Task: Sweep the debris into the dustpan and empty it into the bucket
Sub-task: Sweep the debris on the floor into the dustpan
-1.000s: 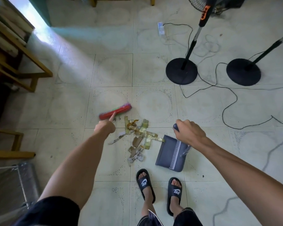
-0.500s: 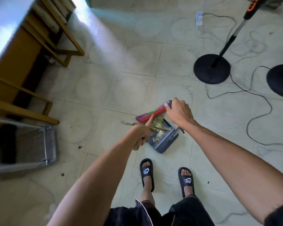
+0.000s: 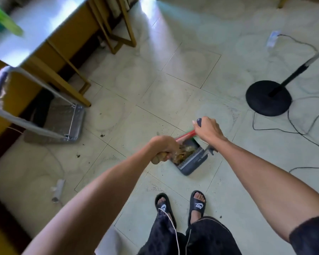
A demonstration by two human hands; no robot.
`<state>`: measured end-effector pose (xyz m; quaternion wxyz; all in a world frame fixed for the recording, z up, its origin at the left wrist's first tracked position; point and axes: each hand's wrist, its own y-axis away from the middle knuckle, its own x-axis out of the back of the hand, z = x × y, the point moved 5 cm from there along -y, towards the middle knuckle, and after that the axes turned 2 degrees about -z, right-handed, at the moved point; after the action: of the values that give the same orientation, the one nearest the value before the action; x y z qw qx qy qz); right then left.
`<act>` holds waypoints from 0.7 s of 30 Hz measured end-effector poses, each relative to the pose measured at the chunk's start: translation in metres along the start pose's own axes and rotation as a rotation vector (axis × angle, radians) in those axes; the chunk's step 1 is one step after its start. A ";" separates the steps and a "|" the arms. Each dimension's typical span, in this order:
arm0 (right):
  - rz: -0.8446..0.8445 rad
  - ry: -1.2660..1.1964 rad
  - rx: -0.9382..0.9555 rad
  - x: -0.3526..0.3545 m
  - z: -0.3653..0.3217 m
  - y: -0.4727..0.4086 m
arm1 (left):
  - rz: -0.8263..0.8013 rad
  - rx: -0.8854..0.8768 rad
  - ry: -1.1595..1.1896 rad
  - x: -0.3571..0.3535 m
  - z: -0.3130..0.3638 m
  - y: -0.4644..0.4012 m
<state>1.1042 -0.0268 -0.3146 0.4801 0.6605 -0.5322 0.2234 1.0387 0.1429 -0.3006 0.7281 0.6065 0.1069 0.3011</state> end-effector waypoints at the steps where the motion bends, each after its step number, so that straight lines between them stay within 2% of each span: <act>1: -0.019 0.011 0.016 0.000 0.002 0.004 | 0.036 -0.016 -0.007 0.009 -0.003 0.005; 7: -0.084 0.144 0.162 -0.009 -0.006 0.035 | 0.210 0.012 0.048 0.059 -0.046 0.008; 10: -0.135 0.162 0.199 -0.019 -0.009 0.048 | 0.290 0.019 0.081 0.060 -0.077 0.007; 15: -0.122 0.136 0.209 -0.031 -0.004 0.053 | 0.376 0.125 0.027 0.043 -0.128 -0.015; 18: -0.075 0.116 0.198 -0.037 -0.002 0.048 | 0.357 0.153 0.004 0.002 -0.137 -0.037; 21: -0.048 0.101 0.225 -0.045 -0.008 0.045 | 0.229 0.193 0.034 -0.038 -0.133 -0.052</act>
<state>1.0495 0.0034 -0.3301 0.4344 0.7107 -0.4628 0.3034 0.9558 0.2259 -0.3902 0.6254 0.6767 0.0775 0.3807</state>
